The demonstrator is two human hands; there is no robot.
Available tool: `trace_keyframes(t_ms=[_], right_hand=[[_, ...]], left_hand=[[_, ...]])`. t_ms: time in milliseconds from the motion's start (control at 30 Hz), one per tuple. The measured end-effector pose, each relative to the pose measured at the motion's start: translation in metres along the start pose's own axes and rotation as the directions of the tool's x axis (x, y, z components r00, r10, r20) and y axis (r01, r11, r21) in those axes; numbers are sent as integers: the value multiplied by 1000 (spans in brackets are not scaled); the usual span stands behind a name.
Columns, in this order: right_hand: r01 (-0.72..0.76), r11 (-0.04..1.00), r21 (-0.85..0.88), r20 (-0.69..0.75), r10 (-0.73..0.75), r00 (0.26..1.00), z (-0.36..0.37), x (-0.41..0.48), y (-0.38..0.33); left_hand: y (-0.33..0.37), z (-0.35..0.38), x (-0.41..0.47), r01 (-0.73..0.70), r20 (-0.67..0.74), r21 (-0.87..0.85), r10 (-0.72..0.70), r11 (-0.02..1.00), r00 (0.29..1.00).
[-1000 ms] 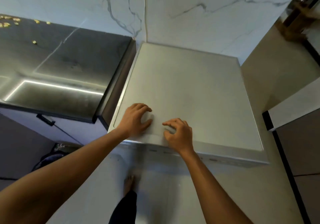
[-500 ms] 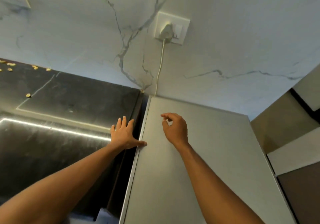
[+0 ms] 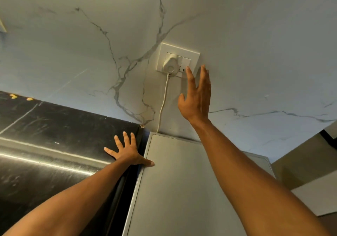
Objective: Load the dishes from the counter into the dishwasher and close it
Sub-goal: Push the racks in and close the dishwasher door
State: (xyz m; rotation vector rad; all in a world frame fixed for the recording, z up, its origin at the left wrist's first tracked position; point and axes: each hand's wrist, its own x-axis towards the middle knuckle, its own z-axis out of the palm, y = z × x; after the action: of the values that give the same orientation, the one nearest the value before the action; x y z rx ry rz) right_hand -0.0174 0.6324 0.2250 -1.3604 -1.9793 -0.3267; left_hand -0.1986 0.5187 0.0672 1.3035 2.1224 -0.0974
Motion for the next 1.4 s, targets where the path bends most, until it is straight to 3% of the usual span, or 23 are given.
trace_keyframes(t_ms=[167,467,867,1033,1200,1300,1400], right_hand=[[28,990,-137,-71,-38,997,29,7,10],[31,989,-143,-136,-51,989,43,11,9],[48,980,-193,-29,-55,998,31,8,12],[89,985,-148,80,-78,994,18,4,15],[57,998,-9,238,-53,970,0,-19,17],[-132,991,-25,309,133,942,-1,-77,13],[-292,955,-59,463,285,839,-5,-150,7]], left_hand=[[15,-12,22,18,70,46,-22,999,997],[20,-14,26,45,100,83,-53,996,994],[19,-13,28,32,80,78,-38,996,996],[18,-12,24,19,52,83,-24,996,998],[-1,10,17,-110,-136,120,126,987,983],[-25,33,1,-305,-268,142,333,942,904],[-47,49,-26,-438,-316,104,447,893,837]])
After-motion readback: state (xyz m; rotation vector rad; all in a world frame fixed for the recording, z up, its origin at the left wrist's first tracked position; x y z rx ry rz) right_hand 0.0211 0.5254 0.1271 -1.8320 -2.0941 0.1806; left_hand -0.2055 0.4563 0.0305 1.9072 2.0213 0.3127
